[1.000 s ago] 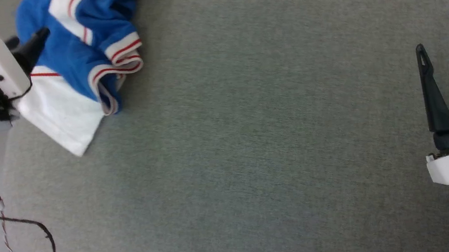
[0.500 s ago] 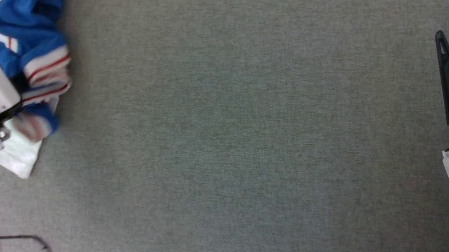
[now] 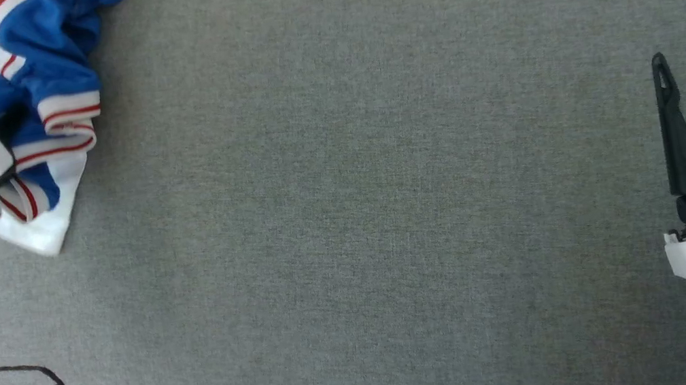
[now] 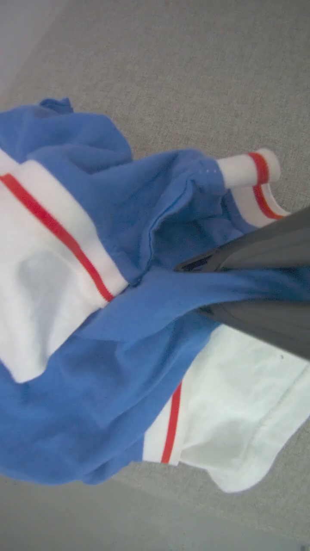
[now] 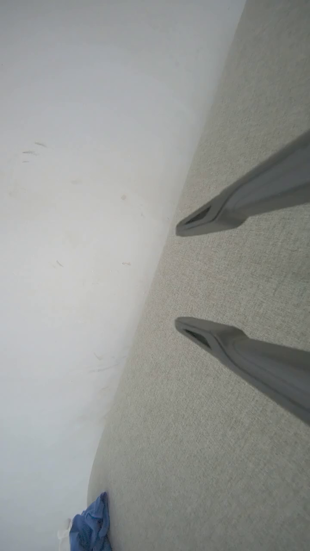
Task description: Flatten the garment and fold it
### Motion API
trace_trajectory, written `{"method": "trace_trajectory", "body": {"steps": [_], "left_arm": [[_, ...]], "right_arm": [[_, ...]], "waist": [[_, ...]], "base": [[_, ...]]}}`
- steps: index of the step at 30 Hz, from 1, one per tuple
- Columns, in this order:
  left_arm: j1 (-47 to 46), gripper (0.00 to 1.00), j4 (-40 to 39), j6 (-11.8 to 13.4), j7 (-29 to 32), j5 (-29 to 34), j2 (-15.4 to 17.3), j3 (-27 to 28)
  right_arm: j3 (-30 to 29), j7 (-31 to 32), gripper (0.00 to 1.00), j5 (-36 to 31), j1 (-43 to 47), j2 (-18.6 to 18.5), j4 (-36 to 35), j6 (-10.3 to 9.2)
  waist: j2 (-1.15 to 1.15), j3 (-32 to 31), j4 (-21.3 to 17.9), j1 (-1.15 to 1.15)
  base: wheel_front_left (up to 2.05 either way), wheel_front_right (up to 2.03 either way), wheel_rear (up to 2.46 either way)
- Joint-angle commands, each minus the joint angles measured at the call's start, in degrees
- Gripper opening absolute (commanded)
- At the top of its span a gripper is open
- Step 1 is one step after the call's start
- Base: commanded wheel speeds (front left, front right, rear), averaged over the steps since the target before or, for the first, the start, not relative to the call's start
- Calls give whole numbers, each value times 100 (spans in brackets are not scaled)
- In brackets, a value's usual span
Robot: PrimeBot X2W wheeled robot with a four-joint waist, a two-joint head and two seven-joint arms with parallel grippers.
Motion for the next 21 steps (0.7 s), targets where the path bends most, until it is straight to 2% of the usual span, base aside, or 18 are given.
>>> {"method": "trace_trajectory", "body": {"steps": [1, 10, 21], "left_arm": [[43, 0, -45, -23, -60, 44, 49, 31], [-256, 0, -674, -195, -469, 10, 200, 228], [-769, 0, -1787, -260, -192, 70, 226, 58]], "right_arm": [[6, -47, 100, 40, -57, 13, 29, -5], [-49, -415, 100, 238, -57, 80, 500, -5], [-117, -848, 100, 819, 110, 95, 1140, -5]], "waist": [[0, -139, -21, 0], [0, -815, -27, 0], [0, -1748, -160, 0]], "base": [[0, 0, 0], [0, 0, 0], [0, 0, 0]]}}
